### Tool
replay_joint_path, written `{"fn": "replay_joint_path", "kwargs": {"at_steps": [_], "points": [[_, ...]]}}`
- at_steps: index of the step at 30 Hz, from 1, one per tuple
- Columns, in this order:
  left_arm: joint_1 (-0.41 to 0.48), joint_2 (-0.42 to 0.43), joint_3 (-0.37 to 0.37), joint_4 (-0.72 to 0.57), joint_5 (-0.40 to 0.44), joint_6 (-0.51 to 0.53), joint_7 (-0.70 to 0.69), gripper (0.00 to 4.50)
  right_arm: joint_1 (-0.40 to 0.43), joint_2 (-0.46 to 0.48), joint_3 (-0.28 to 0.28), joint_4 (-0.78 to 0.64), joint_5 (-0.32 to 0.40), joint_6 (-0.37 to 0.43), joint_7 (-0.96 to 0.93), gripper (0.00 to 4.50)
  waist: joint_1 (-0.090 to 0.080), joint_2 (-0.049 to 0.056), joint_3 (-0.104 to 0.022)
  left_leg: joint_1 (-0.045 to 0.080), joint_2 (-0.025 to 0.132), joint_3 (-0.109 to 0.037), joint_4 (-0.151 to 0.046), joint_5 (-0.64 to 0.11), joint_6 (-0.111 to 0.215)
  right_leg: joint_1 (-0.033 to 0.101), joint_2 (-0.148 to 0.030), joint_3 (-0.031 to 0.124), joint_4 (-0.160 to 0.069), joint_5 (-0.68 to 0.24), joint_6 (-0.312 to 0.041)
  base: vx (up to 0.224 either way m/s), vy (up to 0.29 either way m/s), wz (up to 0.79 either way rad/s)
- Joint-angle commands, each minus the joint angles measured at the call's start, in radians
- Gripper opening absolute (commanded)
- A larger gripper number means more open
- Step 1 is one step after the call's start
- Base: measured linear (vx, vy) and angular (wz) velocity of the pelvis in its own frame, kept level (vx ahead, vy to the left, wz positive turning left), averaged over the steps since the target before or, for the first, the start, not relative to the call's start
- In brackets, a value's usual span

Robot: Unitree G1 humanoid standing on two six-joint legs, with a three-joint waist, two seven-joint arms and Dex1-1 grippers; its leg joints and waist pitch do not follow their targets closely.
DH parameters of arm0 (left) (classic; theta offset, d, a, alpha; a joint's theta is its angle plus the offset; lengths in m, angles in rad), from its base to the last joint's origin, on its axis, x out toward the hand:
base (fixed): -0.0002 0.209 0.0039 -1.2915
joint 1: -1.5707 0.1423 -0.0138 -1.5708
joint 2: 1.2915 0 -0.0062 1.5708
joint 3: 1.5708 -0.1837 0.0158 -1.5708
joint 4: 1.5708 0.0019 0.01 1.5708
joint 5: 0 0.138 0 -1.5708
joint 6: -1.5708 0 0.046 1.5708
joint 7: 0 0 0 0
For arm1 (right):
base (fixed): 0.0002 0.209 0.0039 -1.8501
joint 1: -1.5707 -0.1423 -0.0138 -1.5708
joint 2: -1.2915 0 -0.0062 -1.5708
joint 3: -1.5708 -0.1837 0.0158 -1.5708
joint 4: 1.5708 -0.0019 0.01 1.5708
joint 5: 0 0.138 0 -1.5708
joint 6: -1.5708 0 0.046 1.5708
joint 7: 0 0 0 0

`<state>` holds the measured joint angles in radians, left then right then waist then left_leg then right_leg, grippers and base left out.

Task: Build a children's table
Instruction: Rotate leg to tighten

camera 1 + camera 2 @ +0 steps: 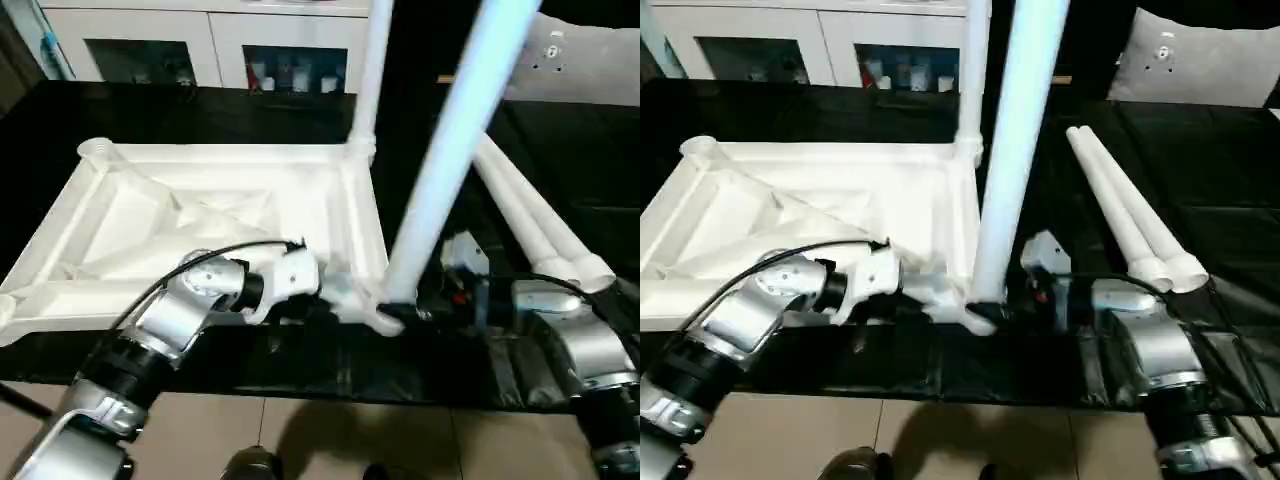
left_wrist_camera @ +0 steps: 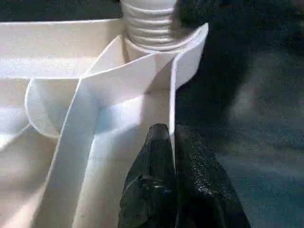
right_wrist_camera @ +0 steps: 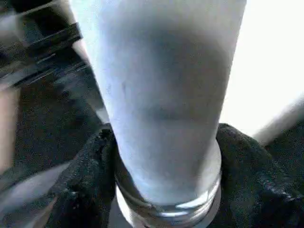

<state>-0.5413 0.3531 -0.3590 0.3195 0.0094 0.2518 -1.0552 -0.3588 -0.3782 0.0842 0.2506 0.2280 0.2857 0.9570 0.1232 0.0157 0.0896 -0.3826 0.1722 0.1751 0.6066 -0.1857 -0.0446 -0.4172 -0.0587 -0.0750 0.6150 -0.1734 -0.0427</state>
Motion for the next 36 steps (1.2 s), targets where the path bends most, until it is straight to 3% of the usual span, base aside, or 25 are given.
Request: {"fn": "replay_joint_path", "kwargs": {"at_steps": [1,5,8,12,13,16,21,25,29,36], "points": [[-0.030,-0.067,0.013,-0.061,-0.039,0.021,0.056,0.00,-0.027,0.047,0.027,0.013,-0.008,0.024,-0.087,2.72,-0.005,-0.009,-0.086,0.012,0.056,-0.024,-0.067,-0.113,0.049,0.067,-0.098,0.052,-0.079,-0.254,-0.179,0.000,0.000,0.00],[-0.066,-0.192,0.042,-0.015,0.002,0.109,0.253,0.00,-0.072,0.152,-0.012,0.076,-0.060,0.060,-0.317,2.72,-0.023,-0.009,-0.081,0.012,0.050,-0.019,-0.064,-0.113,0.055,0.062,-0.091,0.054,-0.085,-0.249,-0.179,0.000,0.000,0.00],[-0.079,-0.236,0.055,-0.003,0.014,0.141,0.322,0.00,-0.084,0.191,-0.033,0.081,-0.070,0.098,-0.402,2.72,-0.024,-0.008,-0.082,0.011,0.050,-0.022,-0.065,-0.106,0.055,0.066,-0.093,0.054,-0.086,-0.264,-0.164,0.000,0.000,0.00],[-0.095,-0.277,0.052,-0.002,0.034,0.148,0.381,0.00,-0.086,0.230,-0.044,0.085,-0.080,0.093,-0.475,2.72,-0.024,-0.008,-0.086,0.008,0.049,-0.022,-0.064,-0.075,0.075,0.067,-0.091,0.053,-0.079,-0.190,-0.170,0.000,0.000,0.00],[-0.095,-0.276,0.047,-0.004,0.040,0.146,0.380,0.00,-0.084,0.233,-0.047,0.085,-0.075,0.087,-0.469,3.07,-0.024,-0.008,-0.086,0.008,0.049,-0.021,-0.064,-0.076,0.083,0.067,-0.092,0.054,-0.079,-0.177,-0.173,0.000,0.000,0.00],[-0.085,-0.241,0.038,-0.009,0.063,0.128,0.363,0.00,-0.067,0.237,-0.069,0.062,-0.057,0.071,-0.458,3.47,-0.025,-0.007,-0.085,0.008,0.051,-0.021,-0.065,-0.082,0.092,0.067,-0.093,0.054,-0.080,-0.176,-0.175,0.000,0.000,0.00],[-0.084,-0.196,0.051,-0.003,0.056,0.114,0.333,0.00,-0.045,0.199,-0.072,0.023,-0.037,0.049,-0.396,3.93,-0.028,-0.007,-0.081,0.010,0.051,-0.021,-0.068,-0.115,0.082,0.067,-0.094,0.053,-0.087,-0.229,-0.165,0.000,0.000,0.00],[-0.081,-0.148,0.049,0.000,0.048,0.058,0.273,0.00,-0.030,0.134,-0.073,0.000,-0.025,0.038,-0.308,4.38,-0.026,-0.004,-0.082,0.010,0.051,-0.023,-0.067,-0.106,0.086,0.066,-0.092,0.053,-0.085,-0.214,-0.160,0.000,0.000,0.00],[-0.076,-0.100,0.051,0.000,0.022,-0.001,0.184,0.00,-0.022,0.037,-0.068,-0.015,-0.011,0.006,-0.170,4.47,-0.025,-0.010,-0.082,0.006,0.051,-0.021,-0.064,-0.099,0.102,0.069,-0.093,0.054,-0.082,-0.187,-0.169,0.000,0.000,0.00],[-0.052,-0.031,0.006,-0.026,0.004,-0.077,0.034,0.00,-0.011,-0.080,-0.043,-0.028,0.002,-0.041,0.020,4.47,-0.017,-0.006,-0.080,0.011,0.056,-0.021,-0.064,-0.109,0.113,0.064,-0.093,0.052,-0.082,-0.210,-0.180,0.000,0.000,0.00]]}}
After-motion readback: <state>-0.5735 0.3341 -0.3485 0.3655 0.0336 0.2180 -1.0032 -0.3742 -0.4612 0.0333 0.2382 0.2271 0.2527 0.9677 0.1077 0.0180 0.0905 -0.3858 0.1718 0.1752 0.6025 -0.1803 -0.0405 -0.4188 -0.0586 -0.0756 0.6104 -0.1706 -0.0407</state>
